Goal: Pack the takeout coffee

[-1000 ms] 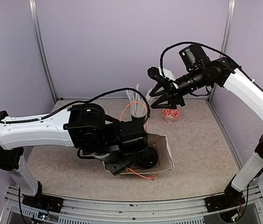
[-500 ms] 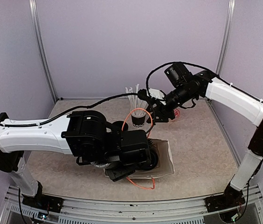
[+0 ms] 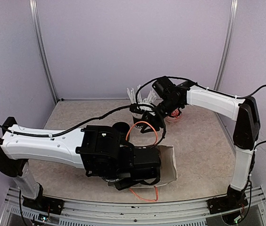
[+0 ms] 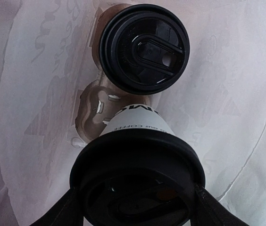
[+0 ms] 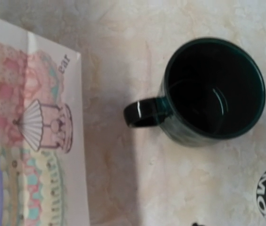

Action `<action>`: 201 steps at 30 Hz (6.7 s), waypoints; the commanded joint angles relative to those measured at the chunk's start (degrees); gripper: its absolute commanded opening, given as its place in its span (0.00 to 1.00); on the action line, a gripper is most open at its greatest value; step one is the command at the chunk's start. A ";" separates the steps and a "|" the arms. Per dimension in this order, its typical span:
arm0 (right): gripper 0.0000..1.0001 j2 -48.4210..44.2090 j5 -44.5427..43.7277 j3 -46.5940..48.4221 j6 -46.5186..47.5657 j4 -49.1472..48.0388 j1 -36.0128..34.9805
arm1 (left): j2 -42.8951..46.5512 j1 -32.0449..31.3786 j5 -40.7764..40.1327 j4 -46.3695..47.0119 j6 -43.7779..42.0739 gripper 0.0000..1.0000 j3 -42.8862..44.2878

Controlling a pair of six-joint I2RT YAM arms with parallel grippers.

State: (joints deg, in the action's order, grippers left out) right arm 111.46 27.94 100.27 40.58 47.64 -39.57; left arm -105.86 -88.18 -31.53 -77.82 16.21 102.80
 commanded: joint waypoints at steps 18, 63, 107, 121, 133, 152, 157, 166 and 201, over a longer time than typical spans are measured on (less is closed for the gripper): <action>0.52 3.86 8.14 -3.82 -1.16 -4.39 -0.29 | 0.72 -0.24 -6.43 4.05 -6.38 0.63 -4.15; 0.53 9.21 15.19 -5.70 -1.58 -1.33 -0.71 | 6.79 8.82 -4.46 22.19 -21.87 0.61 -19.61; 0.61 -8.24 16.71 0.97 5.88 16.79 14.37 | -7.52 14.30 24.05 10.75 -14.66 0.61 -5.65; 0.63 -16.00 14.66 -5.24 4.08 14.61 17.61 | -12.86 16.13 25.97 10.72 -12.11 0.62 0.29; 0.65 -17.41 13.87 -6.09 3.29 13.18 19.85 | -14.96 16.27 24.96 10.39 -10.26 0.65 2.46; 0.65 -18.15 15.45 -6.92 2.91 12.63 20.76 | -17.79 14.85 25.22 6.38 -7.39 0.53 6.72; 0.65 -18.77 15.17 -8.14 2.84 12.48 20.76 | -18.12 14.27 21.01 6.23 -6.62 0.64 7.94; 0.66 -19.87 14.60 -8.10 2.05 12.22 20.76 | -15.50 14.02 19.42 9.17 -6.59 0.81 12.03; 0.67 -16.05 11.30 -0.88 -2.53 14.10 20.84 | -1.20 14.85 17.52 22.76 -13.65 0.91 15.17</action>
State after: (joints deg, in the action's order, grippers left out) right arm 93.65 40.84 95.22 40.07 60.62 -19.51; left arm -112.22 -73.84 -13.76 -60.14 5.65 116.42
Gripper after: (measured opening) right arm 0.668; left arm 0.913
